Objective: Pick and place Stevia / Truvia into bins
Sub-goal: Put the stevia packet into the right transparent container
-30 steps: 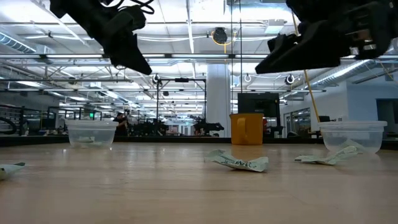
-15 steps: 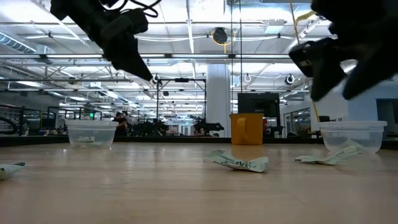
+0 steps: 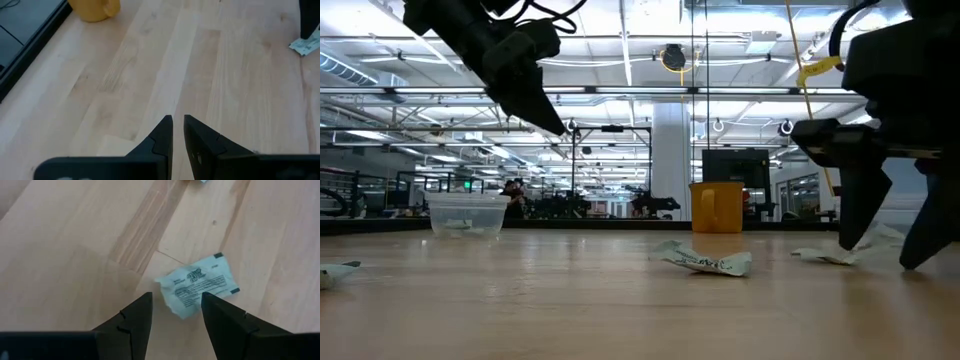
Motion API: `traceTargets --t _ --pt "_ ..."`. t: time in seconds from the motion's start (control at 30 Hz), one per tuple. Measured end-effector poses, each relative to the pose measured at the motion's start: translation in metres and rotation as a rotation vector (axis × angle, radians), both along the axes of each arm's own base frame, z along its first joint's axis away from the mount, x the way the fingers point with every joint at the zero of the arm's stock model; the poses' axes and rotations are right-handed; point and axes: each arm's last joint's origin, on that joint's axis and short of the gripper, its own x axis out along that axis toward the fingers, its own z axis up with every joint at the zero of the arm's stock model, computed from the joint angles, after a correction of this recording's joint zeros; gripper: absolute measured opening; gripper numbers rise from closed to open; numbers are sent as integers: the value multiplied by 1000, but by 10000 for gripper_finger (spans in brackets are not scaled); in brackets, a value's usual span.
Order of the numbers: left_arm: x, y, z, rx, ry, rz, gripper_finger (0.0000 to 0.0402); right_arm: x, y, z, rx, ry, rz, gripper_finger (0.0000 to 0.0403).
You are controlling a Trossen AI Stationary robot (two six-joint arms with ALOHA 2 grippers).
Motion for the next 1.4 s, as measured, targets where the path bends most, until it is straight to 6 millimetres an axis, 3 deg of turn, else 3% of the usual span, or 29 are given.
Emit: traceTargets --t 0.63,1.2,1.4 --pt "0 0 0 2 1 -1 51 2 0 -1 14 -15 -14 157" --pt "0 0 0 1 1 0 51 5 1 0 10 -50 -19 8" --pt "0 0 0 1 0 0 51 6 -2 2 -81 -101 -53 2"
